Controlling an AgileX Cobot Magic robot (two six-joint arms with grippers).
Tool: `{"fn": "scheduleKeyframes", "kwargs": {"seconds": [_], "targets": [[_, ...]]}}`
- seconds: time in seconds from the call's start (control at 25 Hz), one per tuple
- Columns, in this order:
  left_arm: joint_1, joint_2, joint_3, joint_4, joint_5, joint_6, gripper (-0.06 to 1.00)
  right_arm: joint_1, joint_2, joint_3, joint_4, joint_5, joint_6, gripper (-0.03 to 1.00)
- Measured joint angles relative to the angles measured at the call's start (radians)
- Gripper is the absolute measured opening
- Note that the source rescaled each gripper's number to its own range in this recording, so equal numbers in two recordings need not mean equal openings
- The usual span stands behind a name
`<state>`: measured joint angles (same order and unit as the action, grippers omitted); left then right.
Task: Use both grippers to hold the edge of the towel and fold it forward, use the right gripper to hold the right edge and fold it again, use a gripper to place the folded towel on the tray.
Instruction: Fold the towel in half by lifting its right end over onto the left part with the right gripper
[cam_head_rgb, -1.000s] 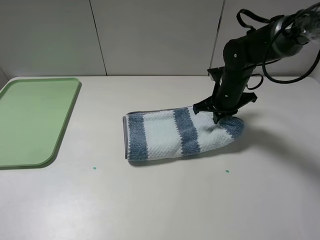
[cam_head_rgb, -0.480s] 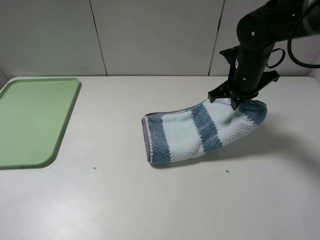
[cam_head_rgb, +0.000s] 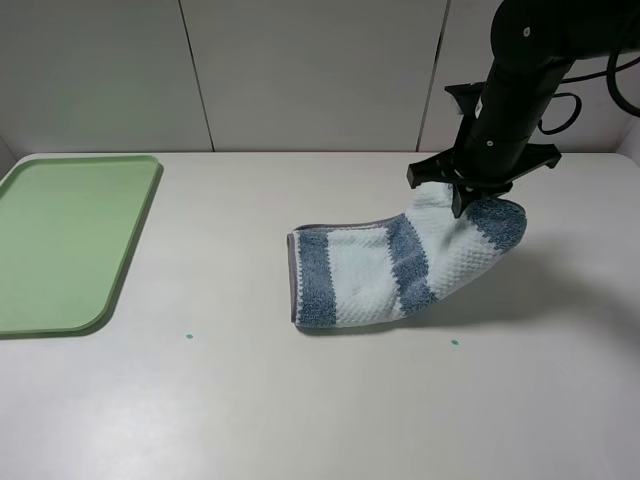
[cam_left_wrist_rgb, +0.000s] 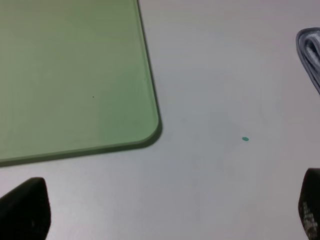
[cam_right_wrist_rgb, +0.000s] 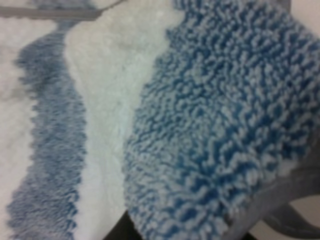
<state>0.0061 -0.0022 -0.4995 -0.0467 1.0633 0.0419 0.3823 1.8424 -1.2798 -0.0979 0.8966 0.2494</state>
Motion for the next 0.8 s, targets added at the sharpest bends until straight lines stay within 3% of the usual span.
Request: {"fn": "scheduleKeyframes", "kwargs": {"seconds": [0.28, 0.8], "targets": [[0.0, 0.0, 0.0, 0.0, 0.0, 0.0, 0.99, 0.063, 0.0, 0.0, 0.03, -0.011, 0.013, 0.08], [0.0, 0.0, 0.0, 0.0, 0.0, 0.0, 0.99, 0.187, 0.0, 0.0, 0.037, -0.123, 0.148, 0.08]]}}
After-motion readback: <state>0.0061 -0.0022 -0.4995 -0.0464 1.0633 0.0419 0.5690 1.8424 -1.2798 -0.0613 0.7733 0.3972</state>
